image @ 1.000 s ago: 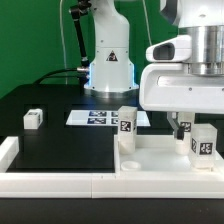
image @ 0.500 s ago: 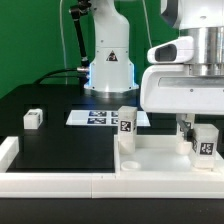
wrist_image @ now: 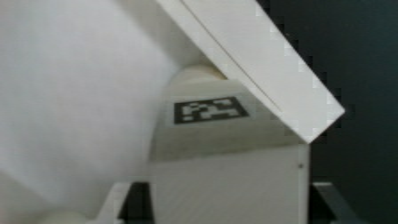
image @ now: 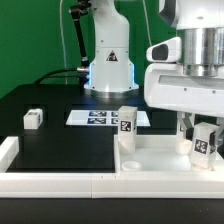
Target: Assemble square table
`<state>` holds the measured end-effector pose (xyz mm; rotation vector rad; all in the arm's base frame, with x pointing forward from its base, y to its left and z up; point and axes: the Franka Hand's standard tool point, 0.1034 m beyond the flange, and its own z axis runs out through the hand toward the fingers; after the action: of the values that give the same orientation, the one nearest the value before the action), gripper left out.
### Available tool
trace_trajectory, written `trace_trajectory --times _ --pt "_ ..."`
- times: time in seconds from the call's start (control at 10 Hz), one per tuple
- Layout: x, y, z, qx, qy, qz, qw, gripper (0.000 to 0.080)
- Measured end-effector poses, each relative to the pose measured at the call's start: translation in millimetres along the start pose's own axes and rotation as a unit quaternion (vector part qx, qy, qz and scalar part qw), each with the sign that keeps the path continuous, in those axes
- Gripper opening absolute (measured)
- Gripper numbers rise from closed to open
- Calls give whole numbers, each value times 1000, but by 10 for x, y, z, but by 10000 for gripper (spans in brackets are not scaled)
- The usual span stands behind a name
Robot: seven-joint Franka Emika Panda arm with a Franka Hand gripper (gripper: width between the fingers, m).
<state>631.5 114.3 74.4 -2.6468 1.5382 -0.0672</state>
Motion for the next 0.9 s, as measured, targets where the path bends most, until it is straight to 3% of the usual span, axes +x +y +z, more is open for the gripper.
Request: trace_trajectory --times 0.3,0.6,0.7,0.8,0.9 --pt "24 28 32 2 -20 251 968 296" --pt "33 38 33 2 -20 272 962 297" --pt "23 38 40 2 -19 251 968 389" --pt "-59 14 50 -3 -5 158 987 529" --pt "-150 -19 58 -7 7 40 999 612"
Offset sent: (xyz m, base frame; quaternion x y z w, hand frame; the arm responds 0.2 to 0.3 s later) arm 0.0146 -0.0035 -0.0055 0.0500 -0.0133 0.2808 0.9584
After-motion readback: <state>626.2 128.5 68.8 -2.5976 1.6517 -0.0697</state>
